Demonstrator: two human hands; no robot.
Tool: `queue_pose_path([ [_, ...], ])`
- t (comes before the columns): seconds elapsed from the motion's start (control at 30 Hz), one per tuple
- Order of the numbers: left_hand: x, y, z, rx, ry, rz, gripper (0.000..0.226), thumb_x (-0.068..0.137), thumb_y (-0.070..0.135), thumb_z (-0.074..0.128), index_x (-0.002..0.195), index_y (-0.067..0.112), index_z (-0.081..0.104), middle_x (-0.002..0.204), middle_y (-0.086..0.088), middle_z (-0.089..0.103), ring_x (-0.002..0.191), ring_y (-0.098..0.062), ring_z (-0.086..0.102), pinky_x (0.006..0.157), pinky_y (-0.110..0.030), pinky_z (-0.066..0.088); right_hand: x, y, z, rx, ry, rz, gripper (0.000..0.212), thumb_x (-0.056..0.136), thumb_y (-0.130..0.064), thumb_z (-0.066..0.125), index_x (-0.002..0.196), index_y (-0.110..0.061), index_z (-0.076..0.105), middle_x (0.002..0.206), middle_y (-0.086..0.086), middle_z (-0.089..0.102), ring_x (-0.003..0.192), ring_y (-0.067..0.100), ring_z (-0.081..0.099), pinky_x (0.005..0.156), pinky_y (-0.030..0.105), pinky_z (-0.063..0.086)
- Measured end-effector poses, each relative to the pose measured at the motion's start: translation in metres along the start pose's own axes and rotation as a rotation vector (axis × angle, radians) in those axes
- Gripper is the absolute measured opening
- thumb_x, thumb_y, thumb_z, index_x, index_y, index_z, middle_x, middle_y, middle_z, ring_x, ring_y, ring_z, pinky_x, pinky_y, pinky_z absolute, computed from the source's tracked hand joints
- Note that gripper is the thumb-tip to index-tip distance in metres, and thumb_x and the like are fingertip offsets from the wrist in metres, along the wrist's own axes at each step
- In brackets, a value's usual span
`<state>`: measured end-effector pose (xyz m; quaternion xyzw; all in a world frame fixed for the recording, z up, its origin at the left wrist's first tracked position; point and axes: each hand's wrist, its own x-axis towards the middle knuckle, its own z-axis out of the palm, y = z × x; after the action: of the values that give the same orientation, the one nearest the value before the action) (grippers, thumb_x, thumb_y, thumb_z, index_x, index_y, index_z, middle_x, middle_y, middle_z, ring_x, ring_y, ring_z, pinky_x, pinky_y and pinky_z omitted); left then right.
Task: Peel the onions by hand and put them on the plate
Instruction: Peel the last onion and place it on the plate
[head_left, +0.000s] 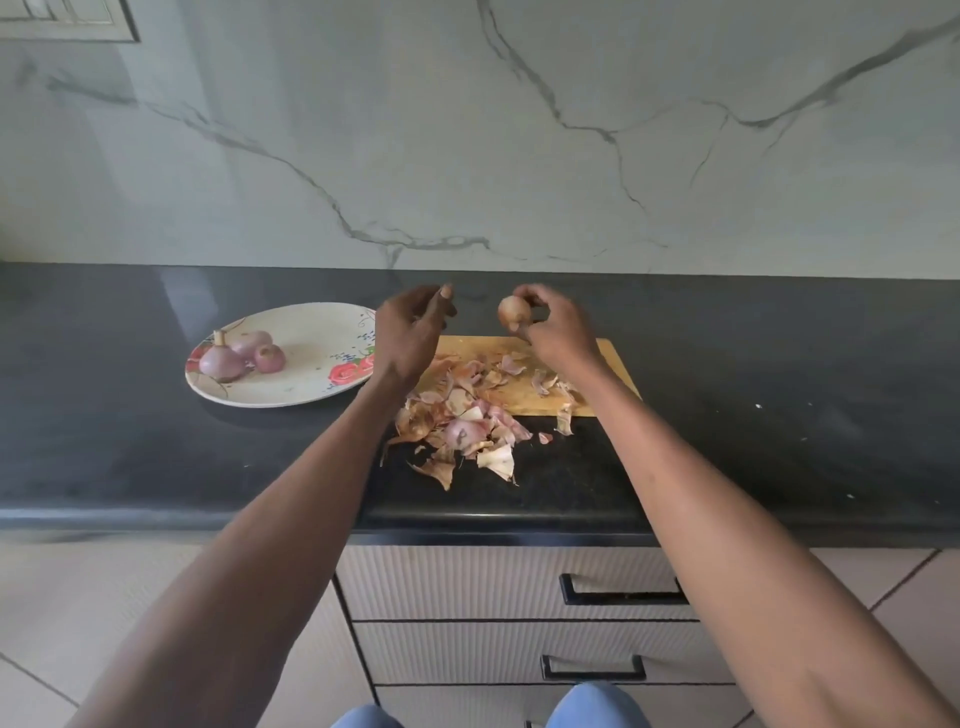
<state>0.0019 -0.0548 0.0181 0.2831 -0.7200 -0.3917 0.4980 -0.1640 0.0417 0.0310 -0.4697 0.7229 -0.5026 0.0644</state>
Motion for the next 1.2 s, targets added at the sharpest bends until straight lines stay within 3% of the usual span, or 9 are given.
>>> queue_pose_path([
  [0.07,0.003,0.001,-0.002,-0.199,-0.069,-0.066,0.023,0.101,0.023,0.061,0.119,0.009,0.068,0.098,-0.005,0.074,0.076,-0.016,0.067,0.060,-0.035,0.052,0.003,-0.011,0.008,0.320,-0.079,0.062,0.037,0.082,0.001,0.074,0.110,-0.018,0.060,0.122,0.007,0.067,0.107,0.025,0.065,0.080,0.036,0.056],
  [0.13,0.006,0.002,-0.004,-0.387,-0.153,-0.157,0.025,0.099,0.019,0.063,0.123,0.011,0.065,0.103,-0.007,0.073,0.082,-0.023,0.070,0.063,-0.034,0.056,0.006,-0.016,0.014,0.477,-0.145,0.073,0.038,0.079,0.007,0.073,0.103,-0.019,0.061,0.115,0.006,0.070,0.107,0.026,0.067,0.086,0.039,0.057],
  [0.23,0.004,-0.002,-0.004,-0.471,-0.199,-0.270,0.034,0.098,0.016,0.065,0.129,0.004,0.061,0.108,-0.015,0.072,0.084,-0.026,0.072,0.070,-0.035,0.059,0.004,-0.012,0.020,0.453,-0.150,0.028,0.041,0.075,0.007,0.076,0.098,-0.024,0.065,0.107,-0.001,0.070,0.108,0.018,0.065,0.094,0.040,0.054],
  [0.4,0.004,-0.007,-0.003,-0.556,-0.268,-0.334,0.034,0.094,0.012,0.067,0.124,-0.003,0.065,0.105,-0.019,0.075,0.090,-0.029,0.073,0.078,-0.034,0.062,0.002,-0.009,0.026,0.379,-0.112,-0.025,0.049,0.068,0.003,0.082,0.091,-0.035,0.062,0.113,0.000,0.067,0.106,0.022,0.066,0.090,0.048,0.056],
  [0.63,0.010,-0.006,0.001,-0.799,-0.260,-0.482,0.030,0.095,-0.009,0.056,0.121,0.002,0.066,0.107,-0.016,0.075,0.092,-0.030,0.075,0.083,-0.038,0.062,0.000,-0.010,0.030,0.316,-0.092,-0.036,0.033,0.075,0.009,0.072,0.089,-0.021,0.067,0.096,0.003,0.073,0.093,0.020,0.069,0.083,0.042,0.056],
  [0.77,0.011,-0.006,0.004,-0.785,-0.279,-0.436,0.026,0.096,-0.005,0.056,0.116,0.005,0.068,0.105,-0.011,0.077,0.096,-0.024,0.073,0.092,-0.036,0.059,0.001,-0.011,0.030,0.390,-0.018,-0.036,0.014,0.085,-0.005,0.070,0.092,-0.017,0.072,0.093,0.002,0.074,0.088,0.013,0.069,0.082,0.029,0.056],
  [0.93,0.011,-0.009,0.006,-0.687,-0.247,-0.396,0.022,0.096,0.002,0.060,0.117,-0.003,0.064,0.109,-0.016,0.071,0.089,-0.021,0.072,0.080,-0.030,0.061,0.000,-0.012,0.031,0.422,-0.001,-0.007,0.013,0.087,-0.012,0.074,0.100,-0.011,0.076,0.092,0.001,0.075,0.081,0.006,0.070,0.073,0.018,0.054],
  [1.1,0.011,-0.009,0.004,-0.653,-0.271,-0.378,0.017,0.099,0.007,0.057,0.110,0.000,0.069,0.105,-0.017,0.070,0.085,-0.022,0.068,0.075,-0.028,0.059,0.002,-0.011,0.032,0.497,0.001,0.086,0.021,0.083,-0.015,0.078,0.104,-0.010,0.076,0.094,0.001,0.077,0.089,0.013,0.072,0.078,0.026,0.058],
  [1.2,0.011,-0.008,0.005,-0.649,-0.307,-0.397,0.019,0.100,0.007,0.056,0.113,0.001,0.070,0.108,-0.016,0.072,0.091,-0.024,0.067,0.079,-0.030,0.059,0.001,-0.014,0.029,0.524,0.016,0.116,0.010,0.080,-0.011,0.080,0.089,-0.014,0.078,0.086,-0.002,0.076,0.082,0.009,0.070,0.069,0.020,0.053],
])
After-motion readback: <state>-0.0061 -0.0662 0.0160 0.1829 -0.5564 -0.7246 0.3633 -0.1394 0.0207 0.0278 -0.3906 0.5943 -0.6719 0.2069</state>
